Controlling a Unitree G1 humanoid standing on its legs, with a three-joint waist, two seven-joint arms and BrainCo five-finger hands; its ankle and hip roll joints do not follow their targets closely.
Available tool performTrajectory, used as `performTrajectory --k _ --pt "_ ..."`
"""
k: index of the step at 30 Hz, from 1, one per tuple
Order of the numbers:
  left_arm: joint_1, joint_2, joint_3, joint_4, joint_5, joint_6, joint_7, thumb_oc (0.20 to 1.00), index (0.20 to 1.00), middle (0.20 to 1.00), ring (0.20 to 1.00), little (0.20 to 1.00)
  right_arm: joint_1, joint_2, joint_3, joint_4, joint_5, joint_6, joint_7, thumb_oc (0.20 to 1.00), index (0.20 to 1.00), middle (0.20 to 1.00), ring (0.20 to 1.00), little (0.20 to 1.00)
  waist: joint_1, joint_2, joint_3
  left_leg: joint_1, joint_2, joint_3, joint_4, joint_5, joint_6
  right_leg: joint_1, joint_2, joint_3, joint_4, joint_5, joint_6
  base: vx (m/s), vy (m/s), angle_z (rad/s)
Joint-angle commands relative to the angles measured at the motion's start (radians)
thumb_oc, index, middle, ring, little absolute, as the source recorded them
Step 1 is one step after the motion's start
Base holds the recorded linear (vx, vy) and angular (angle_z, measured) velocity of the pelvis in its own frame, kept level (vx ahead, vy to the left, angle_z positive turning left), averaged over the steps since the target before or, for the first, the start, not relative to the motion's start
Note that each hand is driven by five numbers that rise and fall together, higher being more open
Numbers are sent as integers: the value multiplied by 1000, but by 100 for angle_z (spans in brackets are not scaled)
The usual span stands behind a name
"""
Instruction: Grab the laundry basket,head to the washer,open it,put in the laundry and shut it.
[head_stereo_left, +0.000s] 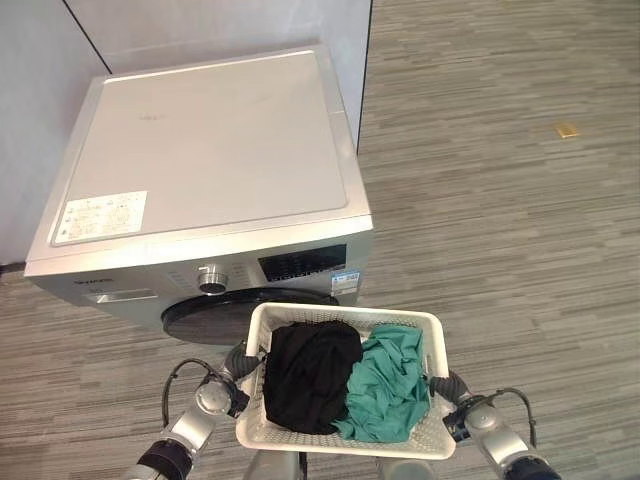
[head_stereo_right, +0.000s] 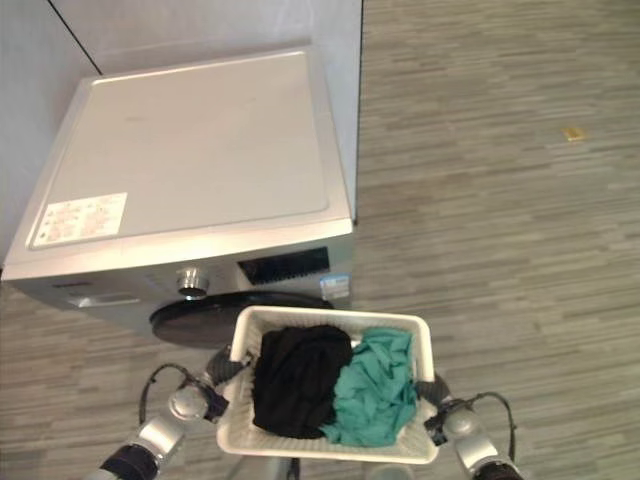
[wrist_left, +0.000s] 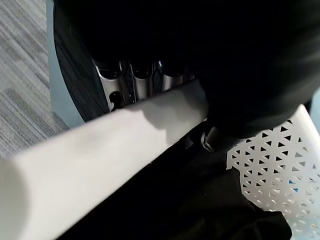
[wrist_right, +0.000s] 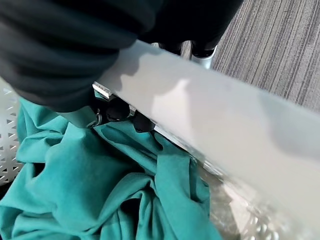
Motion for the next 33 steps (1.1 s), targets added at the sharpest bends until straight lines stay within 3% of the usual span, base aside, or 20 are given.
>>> performTrajectory --k 1,7,10,12,18,19,20,21,22,23,24,26,27,28,29,30,31,33 --pt "-80 -45 -3 -70 -12 -82 -2 200 200 200 200 200 28 -21 33 -70 -56 -39 12 200 200 200 200 200 1 -1 -55 33 63 -56 79 -128 -5 -56 19 -55 -33 88 -12 18 23 27" --pt "-93 9 40 -150 34 -88 38 200 200 200 200 200 57 -34 5 -156 -62 -53 -3 200 200 200 200 200 -2 -23 -30 -2 58 -72 124 -151 -9 -53 4 -85 -41 93 -2 -95 55 33" --pt "-17 81 134 -284 53 -97 33 200 200 200 200 200 109 -65 -25 -276 -86 -65 14 200 200 200 200 200 7 -30 -24 -16 52 -59 172 -182 -4 -68 0 -68 -30 104 10 -97 70 -7" --pt "125 149 236 -412 83 -125 11 200 200 200 200 200 194 -108 -57 -406 -113 -92 60 200 200 200 200 200 19 -36 -22 -14 38 -50 206 -215 10 -78 -5 -41 -18 111 21 -55 91 -33" --pt "188 113 248 -379 49 -131 -30 200 200 200 200 200 148 -108 -5 -378 -134 -79 111 200 200 200 200 200 51 -43 -17 -11 20 -27 221 -235 31 -136 -1 -15 9 156 47 -111 25 -35" --pt "169 105 229 -350 41 -124 -25 200 200 200 200 200 102 -101 24 -358 -138 -77 102 200 200 200 200 200 72 -37 -12 -14 31 -29 218 -224 33 -154 22 -40 74 137 44 -299 -166 -46" --pt "144 99 214 -326 37 -114 -24 200 200 200 200 200 62 -85 44 -345 -142 -77 86 200 200 200 200 200 94 -30 -19 -44 41 -45 196 -186 35 -133 53 -71 165 67 25 -246 -137 -28" --pt "143 99 214 -325 37 -114 -24 200 200 200 200 200 60 -84 44 -343 -142 -78 85 200 200 200 200 200 92 -31 -19 -47 41 -47 193 -179 34 -139 53 -72 168 69 24 -181 -137 -5" --pt "139 93 198 -322 58 -110 -24 200 200 200 200 200 62 -83 40 -364 -151 -82 75 200 200 200 200 200 111 -36 -33 -51 33 -69 173 -165 33 -106 44 -93 145 34 -2 -94 -181 32" --pt "123 74 180 -311 72 -102 -17 200 200 200 200 200 56 -74 39 -392 -143 -83 58 200 200 200 200 200 123 -50 -40 -80 17 -129 159 -103 7 -74 70 -115 151 -19 -38 -81 -181 74" --pt "121 73 177 -310 73 -102 -16 200 200 200 200 200 57 -74 37 -393 -143 -83 58 200 200 200 200 200 117 -50 -39 -81 15 -136 157 -99 6 -74 70 -122 152 -21 -40 -108 -191 117" --pt "71 48 151 -295 78 -96 2 200 200 200 200 200 78 -92 6 -451 -111 -88 39 200 200 200 200 200 97 -69 -29 -134 17 -112 161 -63 -19 -56 68 -198 136 -39 -66 -205 -116 153" --pt "42 35 141 -315 85 -94 14 200 200 200 200 200 100 -118 -19 -508 -110 -88 22 200 200 200 200 200 77 -90 -12 -159 46 -18 203 -65 -24 -55 40 -274 132 -22 -66 -245 -62 180" --pt "41 34 140 -315 85 -93 14 200 200 200 200 200 103 -119 -22 -512 -110 -86 23 200 200 200 200 200 76 -89 -10 -161 45 -19 210 -69 -24 -52 39 -276 130 -23 -65 -268 3 198" --pt "34 34 144 -328 91 -95 20 200 200 200 200 200 107 -136 -34 -549 -119 -92 21 200 200 200 200 200 72 -98 -7 -153 51 -24 250 -96 -28 -60 28 -288 128 -9 -61 -203 67 158" --pt "24 37 145 -348 103 -107 25 200 200 200 200 200 116 -161 -48 -603 -123 -110 22 200 200 200 200 200 64 -113 -17 -102 53 -73 303 -155 -32 -78 3 -298 120 10 -50 -194 64 93" --pt "25 36 144 -349 103 -106 25 200 200 200 200 200 119 -162 -49 -607 -123 -108 23 200 200 200 200 200 62 -111 -17 -100 54 -76 307 -161 -32 -73 4 -301 120 6 -51 -165 125 27" --pt "22 46 141 -378 131 -108 30 200 200 200 200 200 152 -169 -76 -658 -133 -107 30 200 200 200 200 200 35 -102 -36 -16 120 -65 309 -160 -34 -88 -13 -331 123 15 -43 -60 176 17"
